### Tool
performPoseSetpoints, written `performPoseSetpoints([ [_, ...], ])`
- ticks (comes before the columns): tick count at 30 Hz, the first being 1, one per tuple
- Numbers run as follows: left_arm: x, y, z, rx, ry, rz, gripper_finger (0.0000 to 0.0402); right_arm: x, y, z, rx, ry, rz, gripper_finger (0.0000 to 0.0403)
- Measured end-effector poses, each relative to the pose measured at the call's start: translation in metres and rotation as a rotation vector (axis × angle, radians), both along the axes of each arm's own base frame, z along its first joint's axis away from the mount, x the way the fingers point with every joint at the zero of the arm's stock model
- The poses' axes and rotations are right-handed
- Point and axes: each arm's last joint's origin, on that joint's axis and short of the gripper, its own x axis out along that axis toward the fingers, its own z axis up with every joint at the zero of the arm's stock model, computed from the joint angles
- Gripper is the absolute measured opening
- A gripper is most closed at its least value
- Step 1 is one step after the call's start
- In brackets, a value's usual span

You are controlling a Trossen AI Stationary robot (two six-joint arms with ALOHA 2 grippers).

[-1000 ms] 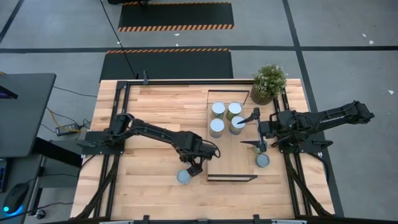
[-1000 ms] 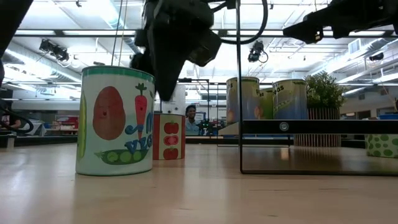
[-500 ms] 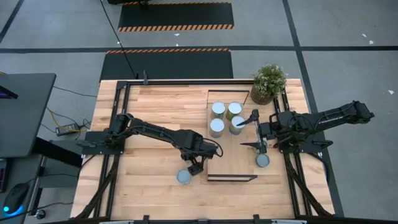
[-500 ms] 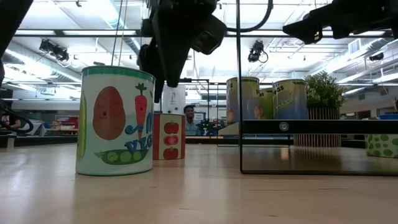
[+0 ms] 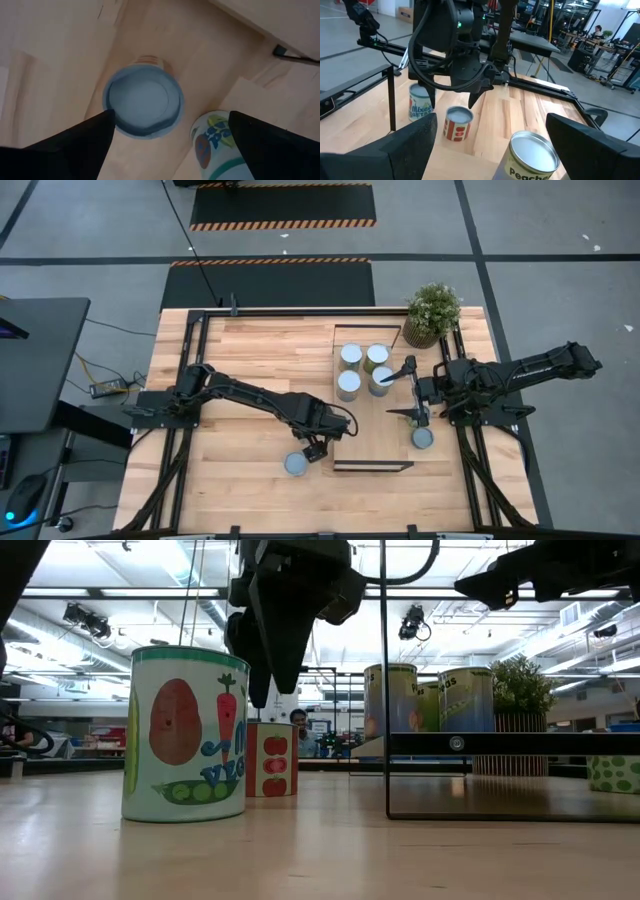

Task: Pick and place cans onto a shelf
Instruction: Put the canned tomatoes on the shelf

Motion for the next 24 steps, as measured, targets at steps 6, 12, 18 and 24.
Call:
performPoseSetpoints([
  [6,-0.001,-0.003,0.0,0.003,0.0,-0.014,0.0396,0.0,0.0,0.0,0.003,-0.003,0.0,0.0382],
  [12,-0.002,-0.003,0.0,0.011,0.017,-0.018,0.0396,0.0,0.0,0.0,0.012,-0.001,-0.001,0.0382],
  [18,-0.012,-0.004,-0.005,0.074,0.09,-0.06,0.0396,0.0,0.0,0.0,0.012,0.005,-0.002,0.0382],
  [24,-0.018,-0.005,-0.012,0.062,0.153,-0.076,0.0396,0.0,0.0,-0.001,0.012,0.007,-0.002,0.0382],
])
